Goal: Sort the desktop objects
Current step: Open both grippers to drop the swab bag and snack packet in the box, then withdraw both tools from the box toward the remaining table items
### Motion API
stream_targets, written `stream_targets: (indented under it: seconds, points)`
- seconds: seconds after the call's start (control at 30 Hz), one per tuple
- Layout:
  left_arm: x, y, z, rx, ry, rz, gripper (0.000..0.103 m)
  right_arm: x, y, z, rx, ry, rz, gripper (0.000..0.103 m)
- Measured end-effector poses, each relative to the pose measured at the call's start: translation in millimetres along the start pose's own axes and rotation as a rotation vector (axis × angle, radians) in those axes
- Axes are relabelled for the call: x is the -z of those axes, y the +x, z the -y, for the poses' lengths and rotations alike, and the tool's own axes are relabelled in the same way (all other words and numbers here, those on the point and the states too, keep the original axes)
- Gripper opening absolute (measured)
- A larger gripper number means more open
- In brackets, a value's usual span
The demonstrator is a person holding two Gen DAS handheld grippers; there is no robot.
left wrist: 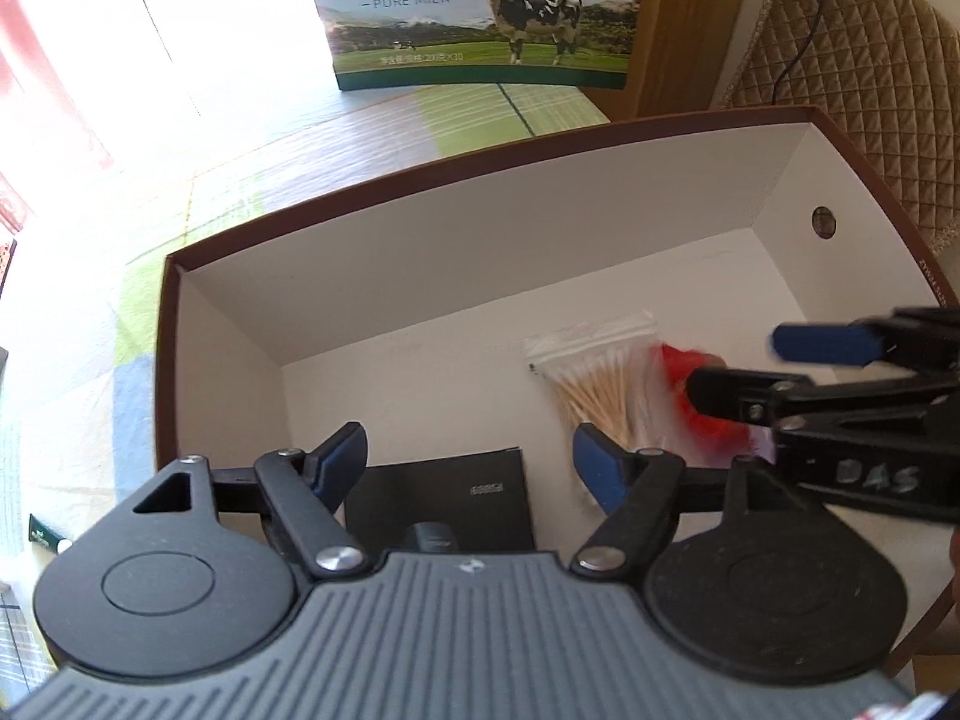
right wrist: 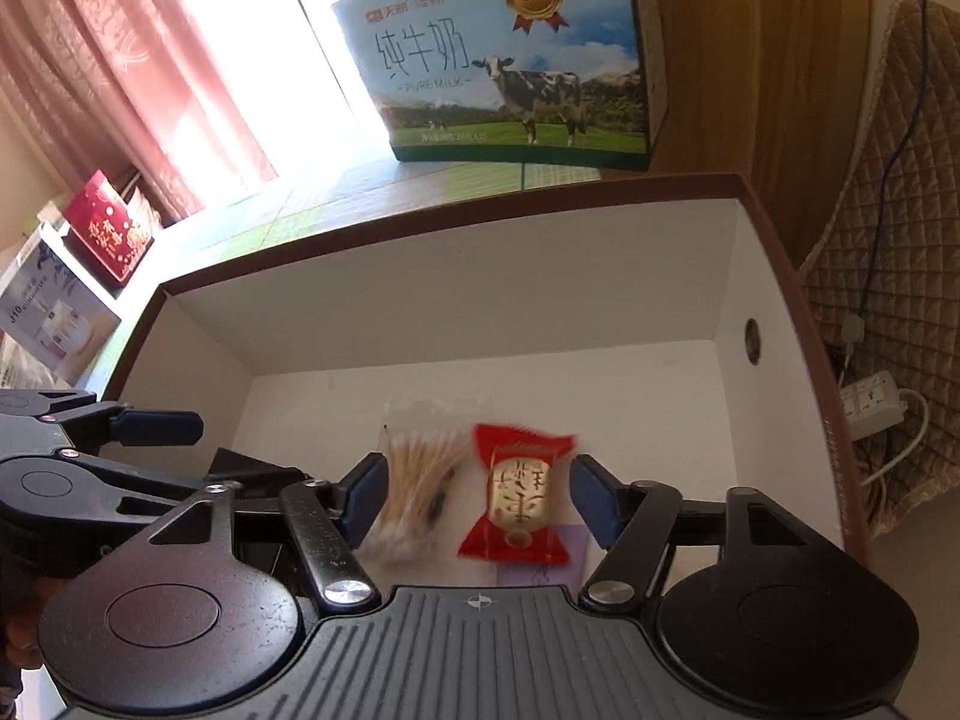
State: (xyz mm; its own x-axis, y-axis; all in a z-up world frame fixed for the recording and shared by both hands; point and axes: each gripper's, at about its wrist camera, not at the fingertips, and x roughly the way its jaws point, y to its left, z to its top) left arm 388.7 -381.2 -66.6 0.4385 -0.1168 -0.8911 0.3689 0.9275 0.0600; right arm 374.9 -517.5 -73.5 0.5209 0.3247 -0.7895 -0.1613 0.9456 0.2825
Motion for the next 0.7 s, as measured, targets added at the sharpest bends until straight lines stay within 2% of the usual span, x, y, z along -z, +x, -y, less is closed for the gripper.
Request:
stream_targets:
  seconds: [0.2,0.33,0.4,0.5,0.7]
  points:
    - [4.2,-10.7,-2.7,0.005,-0.011,0.014,0.078,10.3,-21.6,0.1,0.003,-0.014,0.03,0.09]
    - [8.0,-21.2,-2.3,0.006,-0.012,0.026,0.08,17.2,-34.2,-1.7,-0.018,-0.034,0.044,0.093]
    - [10.6,-28.2,-1.3,0.0,-0.013,0.037,0.089,20.6,-41.2,-4.8,-0.01,-0.048,0.054,0.097]
    - [16.1,-39.1,0.7,-0.012,-0.011,0.053,0.09,26.3,-53.1,-11.6,0.012,-0.086,0.08,0.101]
    - [28.1,-55.4,0.2,-0.018,-0.019,0.066,0.093,34.0,-70.7,-17.8,0.023,-0.097,0.102,0.101]
